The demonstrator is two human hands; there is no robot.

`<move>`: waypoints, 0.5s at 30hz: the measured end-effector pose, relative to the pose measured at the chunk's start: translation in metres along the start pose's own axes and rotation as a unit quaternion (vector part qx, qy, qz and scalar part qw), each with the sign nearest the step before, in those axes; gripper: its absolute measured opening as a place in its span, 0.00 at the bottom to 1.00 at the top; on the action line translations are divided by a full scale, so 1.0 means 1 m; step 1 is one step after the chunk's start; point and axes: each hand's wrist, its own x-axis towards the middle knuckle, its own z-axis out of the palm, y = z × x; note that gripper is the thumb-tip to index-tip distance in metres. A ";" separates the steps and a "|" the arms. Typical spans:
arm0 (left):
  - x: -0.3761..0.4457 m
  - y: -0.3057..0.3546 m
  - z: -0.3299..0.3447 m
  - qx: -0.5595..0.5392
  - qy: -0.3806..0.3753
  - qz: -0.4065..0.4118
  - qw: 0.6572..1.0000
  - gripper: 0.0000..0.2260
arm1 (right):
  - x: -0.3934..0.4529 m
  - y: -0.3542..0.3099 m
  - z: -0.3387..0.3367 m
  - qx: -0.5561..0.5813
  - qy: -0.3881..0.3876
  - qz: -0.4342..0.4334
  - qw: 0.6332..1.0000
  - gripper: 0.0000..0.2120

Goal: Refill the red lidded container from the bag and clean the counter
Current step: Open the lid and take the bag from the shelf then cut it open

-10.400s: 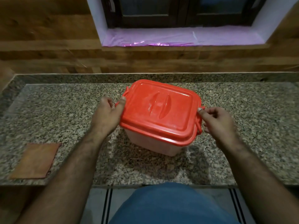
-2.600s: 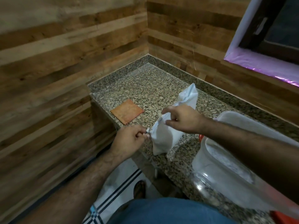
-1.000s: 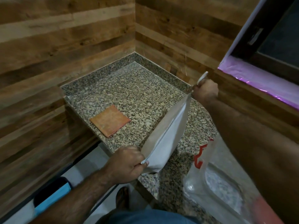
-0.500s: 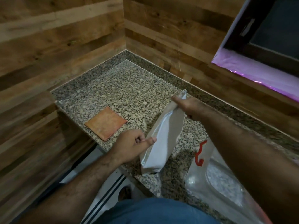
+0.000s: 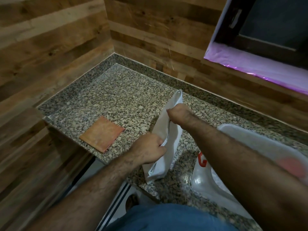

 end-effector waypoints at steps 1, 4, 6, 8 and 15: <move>0.001 0.000 -0.002 -0.008 -0.003 0.001 1.000 0.18 | -0.001 0.000 -0.001 -0.013 0.008 -0.001 1.000 0.19; 0.001 0.002 -0.011 -0.024 -0.017 0.012 1.000 0.18 | -0.006 -0.002 -0.012 -0.043 0.025 -0.007 0.999 0.19; -0.002 0.006 -0.018 -0.026 -0.023 0.022 0.999 0.18 | -0.014 -0.001 -0.023 -0.045 0.041 -0.019 0.998 0.21; -0.003 0.009 -0.026 -0.029 -0.026 0.042 0.998 0.17 | -0.023 -0.005 -0.037 -0.063 0.055 -0.044 0.996 0.23; -0.012 0.042 -0.080 -0.209 0.064 0.114 0.969 0.29 | -0.066 -0.036 -0.129 -0.107 0.169 -0.152 0.968 0.26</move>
